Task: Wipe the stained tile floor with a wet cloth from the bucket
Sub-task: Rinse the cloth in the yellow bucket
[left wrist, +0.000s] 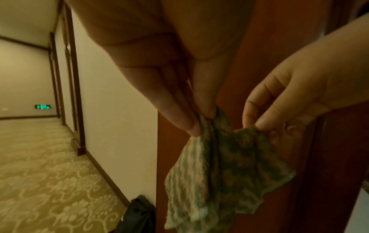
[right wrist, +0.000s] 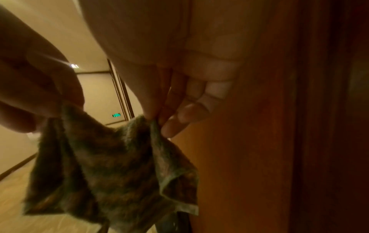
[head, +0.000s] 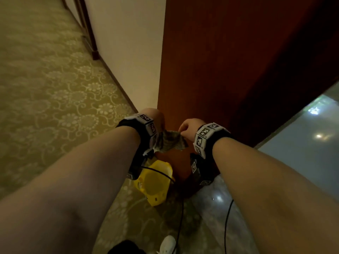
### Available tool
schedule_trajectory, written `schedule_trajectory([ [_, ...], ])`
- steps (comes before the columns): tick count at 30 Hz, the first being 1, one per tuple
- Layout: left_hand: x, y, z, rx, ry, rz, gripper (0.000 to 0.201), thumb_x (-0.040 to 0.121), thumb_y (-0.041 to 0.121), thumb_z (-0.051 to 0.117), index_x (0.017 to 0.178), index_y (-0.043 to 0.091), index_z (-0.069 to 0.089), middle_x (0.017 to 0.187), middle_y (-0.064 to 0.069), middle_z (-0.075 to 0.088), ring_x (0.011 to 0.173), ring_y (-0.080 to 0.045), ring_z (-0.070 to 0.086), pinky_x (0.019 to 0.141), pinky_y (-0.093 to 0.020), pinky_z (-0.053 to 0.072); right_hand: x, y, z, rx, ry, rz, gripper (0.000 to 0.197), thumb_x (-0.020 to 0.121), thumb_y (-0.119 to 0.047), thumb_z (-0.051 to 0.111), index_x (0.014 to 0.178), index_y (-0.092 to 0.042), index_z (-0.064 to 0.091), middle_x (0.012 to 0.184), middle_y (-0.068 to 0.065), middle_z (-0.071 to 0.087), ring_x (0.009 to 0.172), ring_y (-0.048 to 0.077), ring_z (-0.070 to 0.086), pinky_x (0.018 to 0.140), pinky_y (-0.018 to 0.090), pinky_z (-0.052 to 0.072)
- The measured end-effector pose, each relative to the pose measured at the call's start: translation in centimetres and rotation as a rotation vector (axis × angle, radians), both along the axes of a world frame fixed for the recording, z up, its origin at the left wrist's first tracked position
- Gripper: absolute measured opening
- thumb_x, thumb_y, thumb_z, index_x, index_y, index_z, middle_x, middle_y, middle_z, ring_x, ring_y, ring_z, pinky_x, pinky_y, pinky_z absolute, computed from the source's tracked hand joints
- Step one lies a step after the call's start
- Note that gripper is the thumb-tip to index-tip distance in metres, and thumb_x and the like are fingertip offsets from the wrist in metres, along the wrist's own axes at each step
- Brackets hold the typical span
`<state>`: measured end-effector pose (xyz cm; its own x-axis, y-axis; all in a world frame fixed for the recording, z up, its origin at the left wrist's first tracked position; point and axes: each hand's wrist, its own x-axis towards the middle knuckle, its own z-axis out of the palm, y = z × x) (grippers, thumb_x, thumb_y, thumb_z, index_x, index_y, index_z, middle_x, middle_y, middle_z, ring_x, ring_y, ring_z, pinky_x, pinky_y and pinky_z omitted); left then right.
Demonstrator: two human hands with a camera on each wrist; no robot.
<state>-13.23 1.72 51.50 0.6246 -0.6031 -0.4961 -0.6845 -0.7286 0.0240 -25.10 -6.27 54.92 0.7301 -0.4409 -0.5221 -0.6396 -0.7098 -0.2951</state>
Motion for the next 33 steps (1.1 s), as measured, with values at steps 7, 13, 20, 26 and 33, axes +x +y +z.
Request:
schedule_trajectory([
  [7,5.2,-1.0,-4.3,-0.038,0.136,-0.139,0.034,0.089,0.027,0.062,0.121,0.017,0.063,0.116,0.0,0.063,0.109,-0.018,0.059,0.082,-0.025,0.044,5.3,0.4,-5.6,0.171,0.015,-0.094,0.033,0.089,-0.018,0.063,0.121,-0.013,0.06,0.126,0.007,0.062,0.12,0.026,0.056,0.101,0.036,0.045],
  [13,8.7,-1.3,-8.1,-0.074,0.25,-0.18,0.029,0.094,0.028,0.057,0.119,0.016,0.062,0.122,-0.007,0.062,0.113,-0.032,0.058,0.095,-0.039,0.05,9.1,0.6,-10.6,0.178,-0.018,-0.265,0.023,0.094,-0.015,0.055,0.114,-0.008,0.063,0.121,0.012,0.063,0.113,0.03,0.057,0.091,0.033,0.044],
  [20,11.7,-0.1,-15.7,0.005,0.308,-0.29,0.036,0.099,0.029,0.047,0.131,0.02,0.057,0.14,-0.001,0.053,0.123,-0.026,0.053,0.1,-0.036,0.047,12.1,0.6,-18.5,0.246,0.039,-0.345,0.009,0.089,-0.011,0.057,0.085,-0.018,0.06,0.1,0.012,0.068,0.096,0.027,0.063,0.079,0.03,0.048],
  [26,11.6,-0.7,-25.3,0.171,0.429,-0.217,0.031,0.097,0.032,0.053,0.122,0.017,0.063,0.127,-0.006,0.061,0.117,-0.031,0.057,0.1,-0.046,0.048,12.6,0.3,-28.3,0.32,0.115,-0.388,0.005,0.089,-0.013,0.059,0.092,-0.016,0.062,0.106,0.012,0.069,0.098,0.029,0.065,0.086,0.036,0.052],
  [33,10.6,-0.6,-37.8,0.098,0.561,-0.112,0.03,0.096,0.021,0.051,0.123,0.019,0.063,0.126,-0.004,0.063,0.091,-0.015,0.049,0.082,-0.026,0.042,10.8,-0.6,-42.0,0.398,0.165,-0.459,0.019,0.087,-0.016,0.061,0.073,-0.026,0.055,0.104,0.013,0.07,0.1,0.03,0.066,0.092,0.044,0.053],
])
